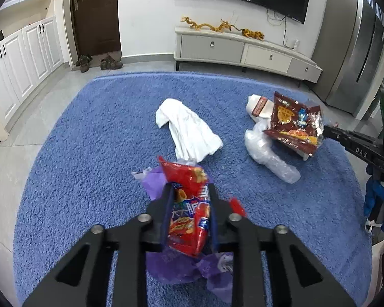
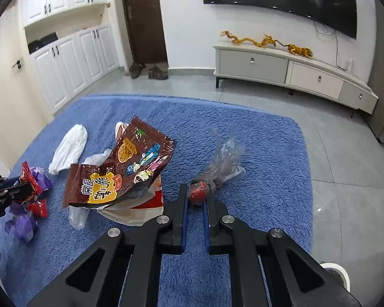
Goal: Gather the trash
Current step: 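Grasp the red chip bag with the left tool while the right tool grasps a clear wrapper, then carry both items to the black bin and open both tools to drop them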
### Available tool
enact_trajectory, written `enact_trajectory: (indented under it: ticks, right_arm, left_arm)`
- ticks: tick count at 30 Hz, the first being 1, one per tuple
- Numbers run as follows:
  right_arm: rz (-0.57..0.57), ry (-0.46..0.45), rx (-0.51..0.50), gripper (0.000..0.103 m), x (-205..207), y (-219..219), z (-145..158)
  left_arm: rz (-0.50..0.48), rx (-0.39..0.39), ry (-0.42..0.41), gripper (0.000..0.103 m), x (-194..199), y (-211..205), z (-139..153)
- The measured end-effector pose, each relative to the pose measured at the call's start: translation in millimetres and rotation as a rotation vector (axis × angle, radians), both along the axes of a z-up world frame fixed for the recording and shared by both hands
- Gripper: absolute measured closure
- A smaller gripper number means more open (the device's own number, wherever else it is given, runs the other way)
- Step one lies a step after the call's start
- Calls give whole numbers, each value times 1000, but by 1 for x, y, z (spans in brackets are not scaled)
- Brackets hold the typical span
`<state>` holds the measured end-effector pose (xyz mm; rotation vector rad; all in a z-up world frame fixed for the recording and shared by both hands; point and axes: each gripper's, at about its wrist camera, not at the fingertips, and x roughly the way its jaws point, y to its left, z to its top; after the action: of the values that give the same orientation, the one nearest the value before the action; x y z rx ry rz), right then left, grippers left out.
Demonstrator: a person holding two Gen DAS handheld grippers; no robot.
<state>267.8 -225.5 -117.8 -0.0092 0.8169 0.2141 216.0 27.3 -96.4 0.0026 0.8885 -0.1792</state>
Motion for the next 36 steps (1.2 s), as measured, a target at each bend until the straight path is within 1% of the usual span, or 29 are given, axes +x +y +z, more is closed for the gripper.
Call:
enact_trajectory:
  ticks: [3, 7, 15, 20, 24, 28, 32, 36]
  right_arm:
    - [-12, -20, 12, 95, -13, -9, 9]
    - [-20, -54, 24, 95, -34, -19, 28]
    - [-5, -158, 46, 95, -99, -30, 85]
    - [-10, -234, 66, 95, -143, -46, 122]
    - [-35, -298, 68, 95, -179, -66, 148]
    - [-64, -336, 57, 95, -210, -90, 161]
    - [-100, -345, 52, 95, -231, -117, 163]
    - [-158, -323, 67, 95, -247, -152, 152]
  left_arm:
    - [11, -11, -22, 92, -5, 2, 11]
    - [25, -21, -75, 93, -19, 8, 35]
    - [44, -15, -194, 93, -67, 13, 92]
    - [27, -1, -259, 93, -97, 5, 125]
    - [-1, 8, -303, 93, -116, -12, 146]
    - [-46, 11, -332, 93, -129, -41, 162]
    - [-119, 8, -334, 93, -130, -84, 168]
    - [-202, 5, -320, 93, -128, -133, 163]
